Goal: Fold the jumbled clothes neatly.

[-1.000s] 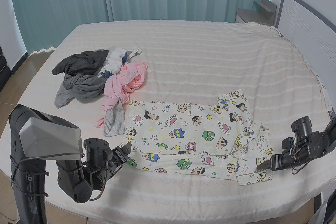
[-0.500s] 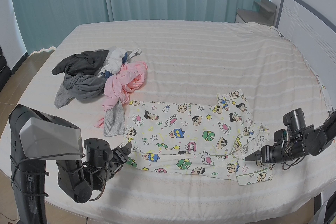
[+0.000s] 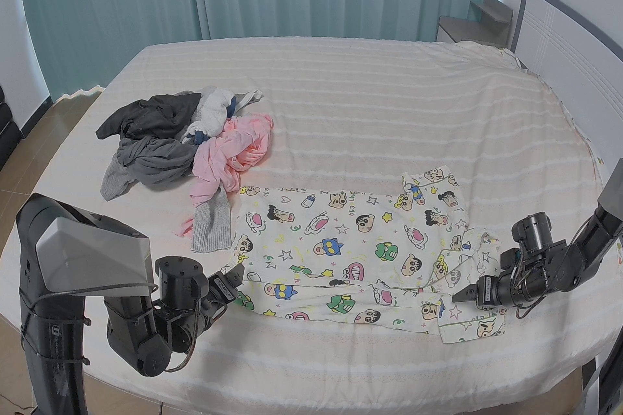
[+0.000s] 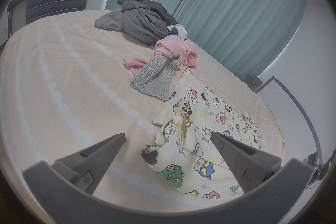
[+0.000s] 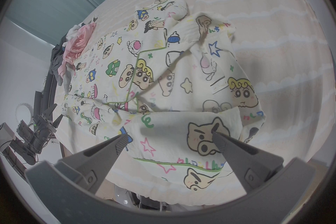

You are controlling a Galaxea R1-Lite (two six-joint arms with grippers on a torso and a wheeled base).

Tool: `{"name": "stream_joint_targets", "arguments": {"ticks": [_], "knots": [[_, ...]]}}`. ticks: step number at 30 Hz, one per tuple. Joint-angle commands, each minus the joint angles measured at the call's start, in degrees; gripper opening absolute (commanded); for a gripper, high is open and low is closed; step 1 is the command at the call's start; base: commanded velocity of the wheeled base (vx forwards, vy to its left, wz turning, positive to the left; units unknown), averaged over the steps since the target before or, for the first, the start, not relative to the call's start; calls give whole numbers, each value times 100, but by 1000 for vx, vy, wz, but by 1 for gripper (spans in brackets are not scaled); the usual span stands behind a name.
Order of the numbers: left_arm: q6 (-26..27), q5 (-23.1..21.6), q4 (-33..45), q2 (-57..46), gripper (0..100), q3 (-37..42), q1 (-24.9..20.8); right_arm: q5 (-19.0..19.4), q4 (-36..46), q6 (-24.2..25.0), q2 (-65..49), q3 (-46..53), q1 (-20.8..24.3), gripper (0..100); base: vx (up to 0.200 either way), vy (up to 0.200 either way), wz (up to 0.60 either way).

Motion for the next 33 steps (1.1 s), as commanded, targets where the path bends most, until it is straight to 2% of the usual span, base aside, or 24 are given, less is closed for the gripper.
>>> {"name": "stream_joint_targets", "arguments": {"ticks": [1,7,13,18,22,25,27,28,30,33], "knots": [[-2,4,-3,8,100,1,-4,0,-1,-1,98,15,-63,100,0,0,0],[-2,4,-3,8,100,1,-4,-9,-9,-1,80,23,-133,100,0,0,0],[-2,4,-3,8,100,1,-4,-194,-18,-1,54,-3,-344,100,0,0,0],[7,-5,-65,-45,100,1,5,-255,-150,16,-394,85,-502,100,0,0,0],[367,-67,-249,-423,100,133,14,-264,-291,25,-1036,393,-529,100,0,0,0],[648,-454,-153,-906,100,194,-13,-282,-590,113,-1774,850,-502,100,0,0,0],[947,-823,181,-1073,100,159,-30,-282,-836,113,-2293,1192,-458,100,0,0,0],[947,-823,181,-1073,100,159,-30,-282,-836,113,-2293,1192,-458,100,0,0,0],[1580,-946,1051,-1223,100,-96,-57,-282,-1117,95,-3013,1597,-388,100,0,0,0],[1773,-954,1851,-1328,100,-623,-189,-282,-1170,113,-3558,1702,-406,100,0,0,0]]}}
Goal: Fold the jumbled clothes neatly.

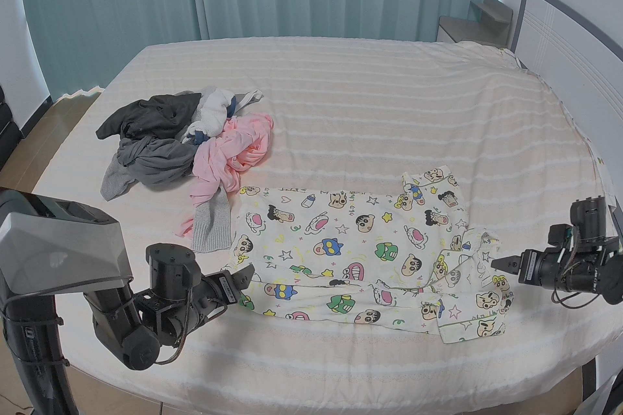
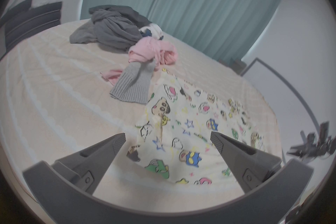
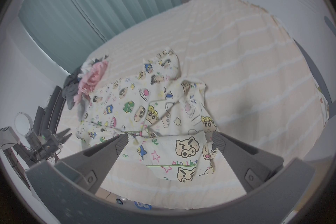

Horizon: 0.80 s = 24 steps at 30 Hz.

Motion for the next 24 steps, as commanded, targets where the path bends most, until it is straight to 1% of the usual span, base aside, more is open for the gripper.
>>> {"name": "stream_joint_targets", "arguments": {"ticks": [1,2,3,4,5,6,7,8,9,11,15,16,17,19,24], "knots": [[592,-247,1376,-582,100,-830,-203,-1,-328,30,-1717,638,34,100,0,0,0],[592,-247,1859,-591,100,-1111,-300,-10,-328,30,-1866,638,16,100,0,0,0],[592,-247,1859,-591,100,-1111,-300,-10,-328,30,-1866,638,16,100,0,0,0],[592,-247,2887,-600,100,-1629,-441,-54,-319,30,-2095,647,-45,100,0,0,0],[583,-256,3344,-600,100,-1858,-511,-80,-319,39,-2174,647,-89,100,0,0,0],[583,-265,3678,-600,100,-2060,-572,-115,-311,39,-2227,673,-124,100,0,0,0],[583,-265,3678,-600,100,-2060,-572,-115,-311,39,-2227,673,-124,100,0,0,0],[548,-265,4030,-591,100,-2332,-608,-124,-311,56,-2297,752,-177,100,0,0,0],[478,-265,4214,-574,100,-2623,-616,-98,-328,100,-2367,902,-186,100,0,0,0],[355,-274,4346,-547,100,-2913,-625,-72,-328,171,-2420,1025,-177,100,0,0,0],[135,-291,4909,-380,100,-3282,-713,-72,-346,197,-2394,981,-186,100,0,0,0],[117,-291,4926,-363,100,-3291,-722,-63,-346,197,-2394,981,-195,100,0,0,0],[-50,-300,5005,-231,100,-3387,-775,-63,-337,197,-2367,981,-230,100,0,0,0],[-208,-309,5023,-99,100,-3396,-818,-63,-346,197,-2367,981,-239,100,0,0,0],[-384,-309,5023,165,100,-3387,-942,-63,-346,206,-2367,990,-239,100,0,0,0]]}}
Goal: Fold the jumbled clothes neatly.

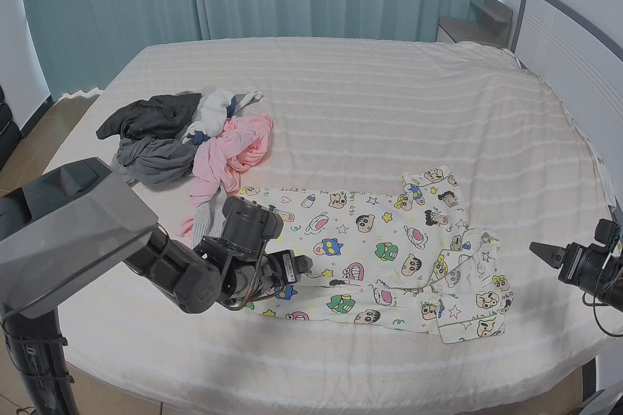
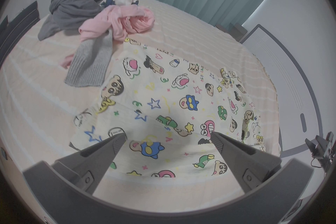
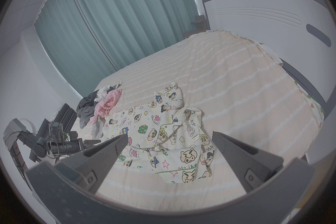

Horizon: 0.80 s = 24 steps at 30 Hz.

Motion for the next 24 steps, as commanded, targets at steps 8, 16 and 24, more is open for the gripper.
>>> {"name": "stream_joint_targets", "arguments": {"ticks": [8,16,24], "knots": [[-177,19,-27,667,100,-135,-210,14,3,3,-59,39,-17,100,0,0,0],[-467,55,-36,975,100,-504,-175,67,3,3,-50,65,-17,100,0,0,0],[-476,248,-203,1116,100,-697,-78,85,3,3,-50,74,-17,100,0,0,0]]}}
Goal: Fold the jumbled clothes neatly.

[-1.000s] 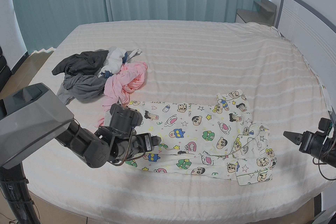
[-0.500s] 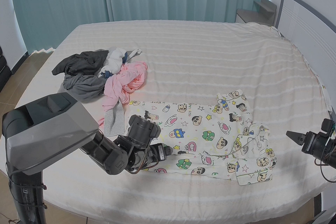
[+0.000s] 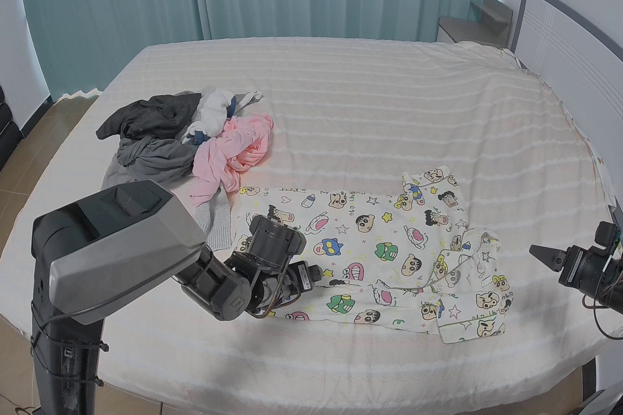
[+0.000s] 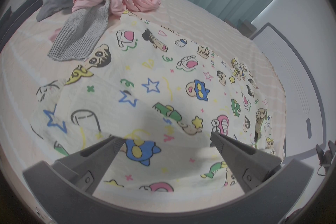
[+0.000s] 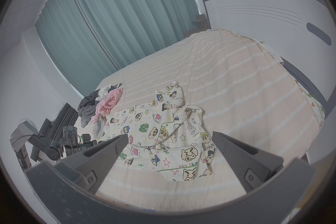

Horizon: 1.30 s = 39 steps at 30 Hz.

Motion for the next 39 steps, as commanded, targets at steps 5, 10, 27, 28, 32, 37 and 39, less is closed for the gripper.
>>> {"name": "stream_joint_targets", "arguments": {"ticks": [5,10,27,28,32,37,39], "knots": [[6,289,-287,215,100,-193,231,8,-3,-1,22,14,9,100,0,0,0],[24,394,-533,242,100,-193,346,8,6,-1,22,14,9,100,0,0,0],[76,456,-560,-163,100,-316,767,17,6,-1,31,22,9,100,0,0,0],[76,456,-560,-171,100,-325,794,17,6,-1,31,22,9,100,0,0,0],[76,456,-568,-145,100,-369,917,8,6,-10,31,22,9,100,0,0,0],[59,473,-533,-189,100,-290,1005,17,6,-10,31,31,9,100,0,0,0],[50,447,-551,-268,100,-123,1005,17,15,-10,31,31,9,100,0,0,0]]}}
